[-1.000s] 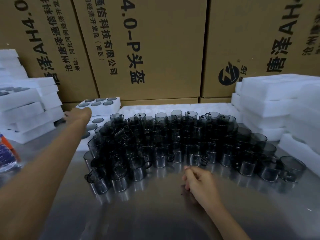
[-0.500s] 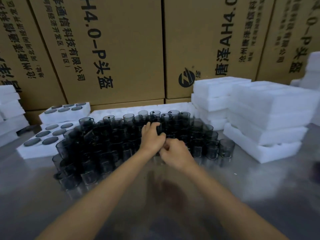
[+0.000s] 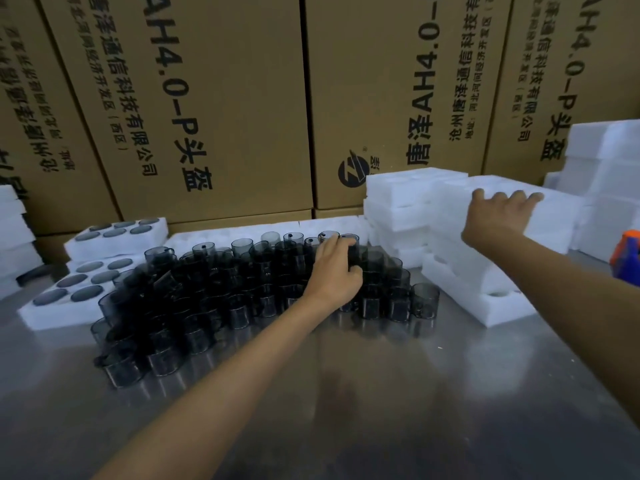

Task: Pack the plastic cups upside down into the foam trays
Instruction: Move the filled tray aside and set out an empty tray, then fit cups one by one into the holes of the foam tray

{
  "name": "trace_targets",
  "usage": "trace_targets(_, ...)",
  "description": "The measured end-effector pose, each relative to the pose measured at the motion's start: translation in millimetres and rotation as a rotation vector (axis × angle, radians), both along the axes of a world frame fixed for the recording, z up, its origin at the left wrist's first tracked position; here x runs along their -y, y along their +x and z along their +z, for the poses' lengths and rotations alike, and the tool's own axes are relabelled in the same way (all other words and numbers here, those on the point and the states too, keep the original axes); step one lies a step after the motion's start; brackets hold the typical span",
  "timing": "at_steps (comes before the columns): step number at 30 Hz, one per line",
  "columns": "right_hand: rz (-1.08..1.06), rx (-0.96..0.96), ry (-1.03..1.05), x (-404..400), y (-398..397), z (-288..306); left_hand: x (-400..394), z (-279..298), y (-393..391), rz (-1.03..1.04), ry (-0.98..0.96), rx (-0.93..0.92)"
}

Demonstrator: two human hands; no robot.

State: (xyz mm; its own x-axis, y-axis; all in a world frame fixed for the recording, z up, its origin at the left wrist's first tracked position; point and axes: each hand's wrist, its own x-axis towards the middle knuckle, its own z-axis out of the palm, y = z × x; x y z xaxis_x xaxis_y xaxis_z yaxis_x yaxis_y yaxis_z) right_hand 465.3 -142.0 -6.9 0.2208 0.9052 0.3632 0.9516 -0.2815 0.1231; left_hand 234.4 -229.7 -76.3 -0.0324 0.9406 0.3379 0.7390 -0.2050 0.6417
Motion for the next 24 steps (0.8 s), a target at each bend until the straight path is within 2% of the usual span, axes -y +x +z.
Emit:
trace_targets(4, 0.112, 0.087, 0.132, -0.7, 0.5, -7.9, -0.9, -4.5, -3.7, -0.009, -0.026, 0.025)
trace_targets(9, 0.452, 0.040, 0.274, 23.9, -47.4, -8.2, 2.5, -6.8, -11.3, 0.002, -0.034, 0.142)
trace_targets(12, 0.687, -0.076, 0.303, 45.6, -76.7, -18.9, 8.1, -3.1, -30.9, 0.191, 0.073, 0.222)
trace_targets(13, 0.767, -0.135, 0.300, 53.5, -83.8, -24.0, 11.1, -0.7, -42.1, 0.275, 0.126, 0.301)
trace_targets(16, 1.026, -0.328, 0.204, 77.2, -96.0, -42.4, 27.8, 3.4, -81.5, 0.470, 0.249, 0.640)
trace_targets(19, 1.166, -0.463, 0.030, 98.6, -103.3, -65.0, 45.2, -3.8, -116.5, 0.423, 0.147, 0.860)
trace_targets(22, 1.152, -0.539, -0.120, 113.5, -108.4, -85.3, 67.3, -21.3, -129.6, 0.343, -0.061, 0.842)
trace_targets(24, 1.162, -0.588, -0.159, 121.5, -106.9, -95.9, 80.2, -33.0, -135.7, 0.332, -0.070, 0.833)
